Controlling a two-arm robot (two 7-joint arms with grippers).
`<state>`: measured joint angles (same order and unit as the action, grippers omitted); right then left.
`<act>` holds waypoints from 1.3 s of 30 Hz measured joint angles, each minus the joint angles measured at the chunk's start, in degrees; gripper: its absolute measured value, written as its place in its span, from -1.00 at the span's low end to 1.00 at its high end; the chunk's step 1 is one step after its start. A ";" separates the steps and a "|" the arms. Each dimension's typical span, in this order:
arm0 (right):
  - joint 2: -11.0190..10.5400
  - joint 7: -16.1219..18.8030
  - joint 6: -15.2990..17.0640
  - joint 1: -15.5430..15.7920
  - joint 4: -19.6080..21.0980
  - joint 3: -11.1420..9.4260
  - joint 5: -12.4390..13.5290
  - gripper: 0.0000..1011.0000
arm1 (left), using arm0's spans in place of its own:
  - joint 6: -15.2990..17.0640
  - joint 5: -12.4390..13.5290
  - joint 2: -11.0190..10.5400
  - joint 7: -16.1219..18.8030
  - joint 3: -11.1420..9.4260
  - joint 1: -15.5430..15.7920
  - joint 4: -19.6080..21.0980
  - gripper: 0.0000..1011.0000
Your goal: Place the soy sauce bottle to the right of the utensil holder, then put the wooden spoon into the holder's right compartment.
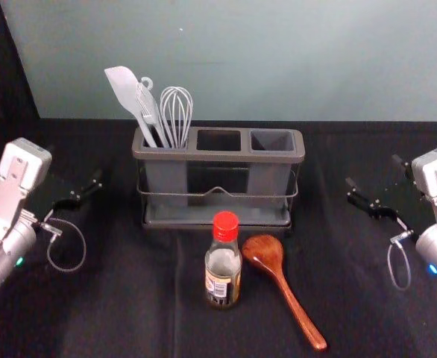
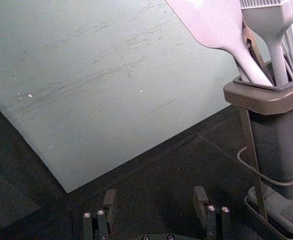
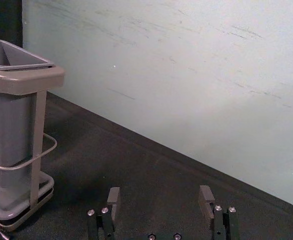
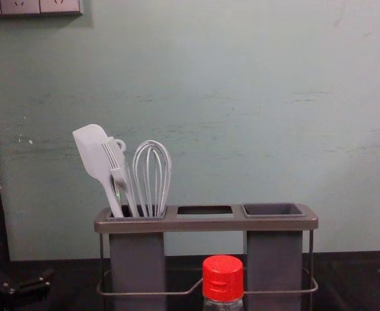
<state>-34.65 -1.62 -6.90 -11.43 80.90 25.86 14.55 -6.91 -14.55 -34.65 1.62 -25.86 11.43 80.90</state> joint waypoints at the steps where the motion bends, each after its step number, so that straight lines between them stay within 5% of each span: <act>1: 0.00 0.00 0.00 0.00 0.00 0.00 0.00 0.98 | 0.00 0.00 0.00 0.00 0.00 0.00 0.00 0.98; 14: -0.01 -0.33 -1.26 2.06 1.35 -1.46 -0.47 0.98 | 0.00 0.00 0.00 0.00 0.00 0.00 0.00 0.98; 28: -2.05 -1.45 -1.71 12.02 10.20 -5.47 0.65 0.98 | 0.00 0.00 0.00 0.00 0.00 0.00 0.00 0.98; 39: -4.47 1.34 -4.94 20.84 18.27 -7.58 1.82 0.98 | 0.00 0.00 0.00 0.00 0.00 0.00 0.00 0.98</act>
<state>-39.11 -0.28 -11.84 9.41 99.18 18.28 16.37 -6.91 -14.55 -34.65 1.62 -25.86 11.43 80.90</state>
